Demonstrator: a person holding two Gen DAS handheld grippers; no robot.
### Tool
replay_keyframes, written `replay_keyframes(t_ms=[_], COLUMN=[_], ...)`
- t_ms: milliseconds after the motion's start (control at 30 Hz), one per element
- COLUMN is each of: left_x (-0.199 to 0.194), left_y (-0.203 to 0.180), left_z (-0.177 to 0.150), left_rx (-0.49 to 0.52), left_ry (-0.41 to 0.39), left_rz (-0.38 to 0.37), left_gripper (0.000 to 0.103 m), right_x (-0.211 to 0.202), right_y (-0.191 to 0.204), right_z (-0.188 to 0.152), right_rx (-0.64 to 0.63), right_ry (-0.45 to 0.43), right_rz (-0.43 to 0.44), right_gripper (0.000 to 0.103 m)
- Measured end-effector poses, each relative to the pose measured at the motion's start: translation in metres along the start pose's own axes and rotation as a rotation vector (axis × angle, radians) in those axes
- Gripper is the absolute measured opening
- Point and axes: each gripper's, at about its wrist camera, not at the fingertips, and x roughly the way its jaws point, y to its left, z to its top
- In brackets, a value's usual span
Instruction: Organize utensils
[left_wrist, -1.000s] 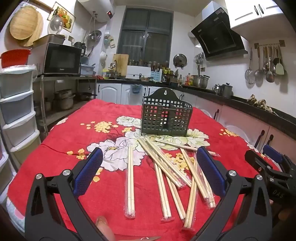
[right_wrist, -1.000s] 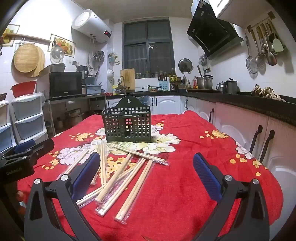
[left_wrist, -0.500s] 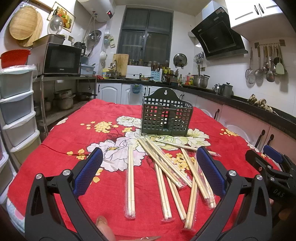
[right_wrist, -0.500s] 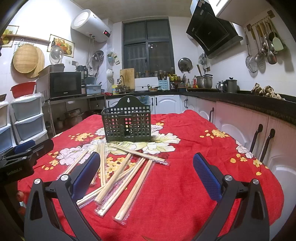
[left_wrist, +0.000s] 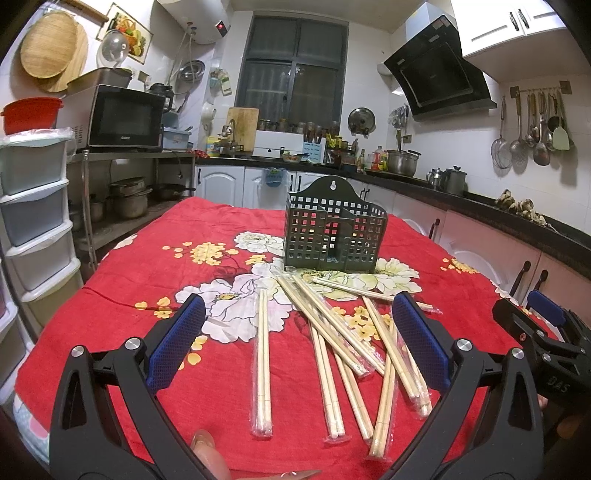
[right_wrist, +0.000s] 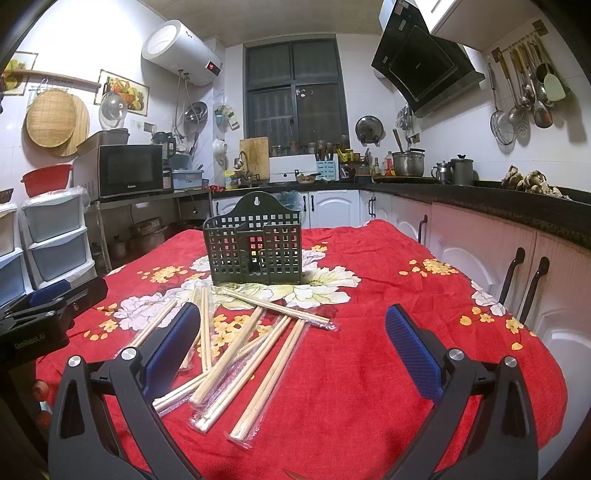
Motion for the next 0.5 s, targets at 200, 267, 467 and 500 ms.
replay_keyframes(t_ms=[200,267,467,500], left_x=[0.0000,0.0000,0.0000,0.0001], left_y=[0.0007,0.0003,0.0005,0.0004], left_z=[0.0002,-0.0004,-0.0004,-0.0007], left_rx=[0.001,0.002,-0.001,0.000], left_ry=[0.001,0.001,0.001,0.001], left_rz=[-0.001,0.001,0.001,0.000], left_gripper=[0.094,0.094,0.094,0.094], right_x=[-0.0006,-0.0005,-0.0009,-0.0013], right_y=[-0.0002,-0.0002,0.0004,0.0003], right_z=[0.0002,0.0001,0.0002,0.0001], right_rx=[0.000,0.001,0.001,0.001], right_ry=[0.000,0.001,0.001,0.001], right_rz=[0.001,0.001,0.001,0.002], right_gripper=[0.097,0.097,0.097,0.097])
